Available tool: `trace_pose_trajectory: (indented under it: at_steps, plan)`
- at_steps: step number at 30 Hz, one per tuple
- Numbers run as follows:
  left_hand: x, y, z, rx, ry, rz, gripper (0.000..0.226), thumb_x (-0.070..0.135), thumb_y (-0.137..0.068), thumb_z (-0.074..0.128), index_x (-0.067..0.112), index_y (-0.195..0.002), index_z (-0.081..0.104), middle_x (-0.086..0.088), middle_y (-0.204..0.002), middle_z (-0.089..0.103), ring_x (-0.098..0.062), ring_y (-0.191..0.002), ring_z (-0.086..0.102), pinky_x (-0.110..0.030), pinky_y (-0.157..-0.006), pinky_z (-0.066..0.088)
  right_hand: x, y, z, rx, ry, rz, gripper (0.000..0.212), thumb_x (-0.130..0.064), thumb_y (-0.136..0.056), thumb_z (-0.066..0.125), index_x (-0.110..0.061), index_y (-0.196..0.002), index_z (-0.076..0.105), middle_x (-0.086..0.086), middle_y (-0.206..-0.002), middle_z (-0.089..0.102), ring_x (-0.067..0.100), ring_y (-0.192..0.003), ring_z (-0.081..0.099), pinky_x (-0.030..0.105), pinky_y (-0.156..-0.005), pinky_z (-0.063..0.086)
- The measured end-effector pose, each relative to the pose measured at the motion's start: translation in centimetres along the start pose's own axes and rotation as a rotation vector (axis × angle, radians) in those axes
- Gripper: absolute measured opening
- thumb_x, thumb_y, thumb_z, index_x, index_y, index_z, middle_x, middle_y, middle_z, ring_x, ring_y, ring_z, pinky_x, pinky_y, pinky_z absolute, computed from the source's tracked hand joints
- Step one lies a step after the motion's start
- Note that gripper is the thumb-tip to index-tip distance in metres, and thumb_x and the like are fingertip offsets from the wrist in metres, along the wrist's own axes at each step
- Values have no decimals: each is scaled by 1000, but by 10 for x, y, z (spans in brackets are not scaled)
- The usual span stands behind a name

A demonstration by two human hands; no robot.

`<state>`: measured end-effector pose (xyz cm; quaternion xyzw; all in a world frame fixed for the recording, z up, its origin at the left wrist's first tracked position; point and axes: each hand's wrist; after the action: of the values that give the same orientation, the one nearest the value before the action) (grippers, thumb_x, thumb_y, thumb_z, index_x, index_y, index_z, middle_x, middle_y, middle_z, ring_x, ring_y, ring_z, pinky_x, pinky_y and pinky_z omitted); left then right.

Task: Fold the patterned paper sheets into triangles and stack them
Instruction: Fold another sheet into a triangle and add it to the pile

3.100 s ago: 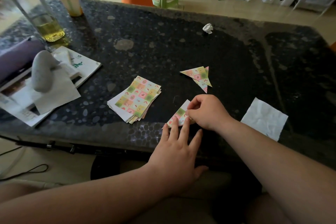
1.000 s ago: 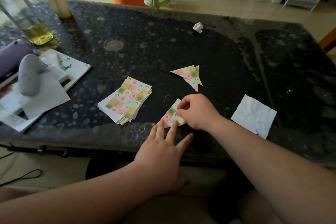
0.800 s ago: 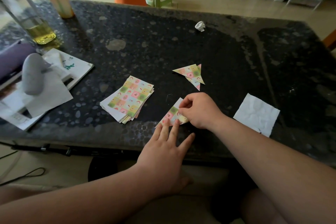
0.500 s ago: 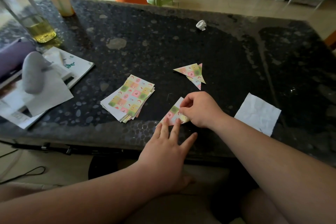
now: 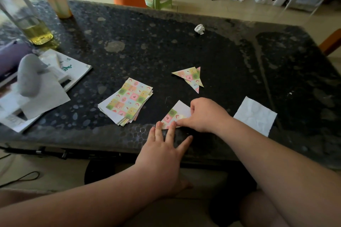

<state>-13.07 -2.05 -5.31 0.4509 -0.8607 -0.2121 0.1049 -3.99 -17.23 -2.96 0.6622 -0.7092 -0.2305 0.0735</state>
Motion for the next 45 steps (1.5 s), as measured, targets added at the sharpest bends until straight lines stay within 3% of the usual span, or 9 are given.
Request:
trace_pose_trajectory:
  at_steps: [6, 11, 28, 32, 36, 39, 42, 43, 45]
  plan:
    - [0, 0, 0, 1, -6, -2, 112, 89, -81, 42, 40, -156, -24, -23, -161, -30, -56, -148, -19, -61, -123, -1, -4, -2, -8, -200, -33, 147, 61, -70, -68, 81, -15, -83, 61, 2, -82, 64, 17, -74, 61, 31, -57, 39]
    - [0, -1, 1, -2, -11, 1, 112, 89, -80, 42, 40, -155, -25, -22, -161, -30, -56, -147, -19, -62, -123, -1, -2, -3, -18, -366, -164, 263, 45, -55, -79, 83, -14, -80, 65, 2, -62, 60, 18, -57, 52, 29, -59, 40]
    - [-2, 2, -2, -32, -26, 0, 111, 89, -81, 42, 43, -153, -29, -22, -161, -31, -55, -147, -20, -61, -123, -2, 47, -17, -30, -441, -330, 351, 22, -30, -88, 82, -18, -79, 66, -3, -53, 55, 11, -49, 46, 24, -53, 38]
    - [-2, 2, -4, -41, -13, -9, 114, 89, -80, 43, 41, -152, -31, -21, -162, -30, -55, -148, -20, -61, -124, -2, 66, -12, -40, -348, -409, 203, 29, -19, -88, 81, -17, -72, 57, 1, -55, 58, 13, -46, 47, 25, -47, 35]
    - [-2, 3, -10, -60, -2, -4, 115, 89, -80, 43, 38, -153, -31, -23, -164, -24, -55, -149, -15, -61, -124, 0, 35, -2, -25, -311, -496, -18, 24, -30, -87, 83, -12, -87, 67, 3, -60, 67, 16, -43, 49, 26, -45, 38]
    - [-8, 5, -30, -104, 91, -3, 107, 84, -82, 49, 39, -159, -11, -21, -168, 0, -49, -152, 7, -58, -124, 13, 15, -5, -9, -358, -444, -35, 15, -27, -92, 77, -14, -91, 69, 3, -66, 73, 13, -41, 55, 22, -45, 42]
    - [-34, 2, -58, 95, 446, -173, 56, 69, -87, 57, 36, -133, 52, 0, -127, 65, -25, -117, 60, -40, -99, 51, 13, -9, -6, -375, -435, -2, 16, -26, -92, 77, -14, -87, 70, 4, -71, 77, 11, -40, 54, 23, -45, 38]
    - [-47, -2, -66, 193, 560, -263, 37, 62, -90, 59, 31, -110, 63, 5, -104, 70, -19, -97, 65, -34, -83, 54, 13, -9, -7, -376, -431, 4, 16, -27, -91, 78, -14, -89, 71, 4, -73, 77, 11, -41, 53, 24, -47, 38]
    - [-72, -14, -77, 262, 718, -411, 33, 49, -95, 63, 21, -77, 62, 5, -72, 67, -14, -68, 61, -27, -60, 46, 12, -9, -10, -384, -419, 15, 20, -29, -89, 81, -12, -94, 73, 3, -75, 78, 11, -42, 52, 25, -49, 39]
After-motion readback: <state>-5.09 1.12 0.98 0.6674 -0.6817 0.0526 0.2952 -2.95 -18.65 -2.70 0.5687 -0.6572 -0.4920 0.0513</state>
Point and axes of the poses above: each hand's wrist, its own y-axis away from the middle knuckle, its own z-axis out of the palm, x = y × z
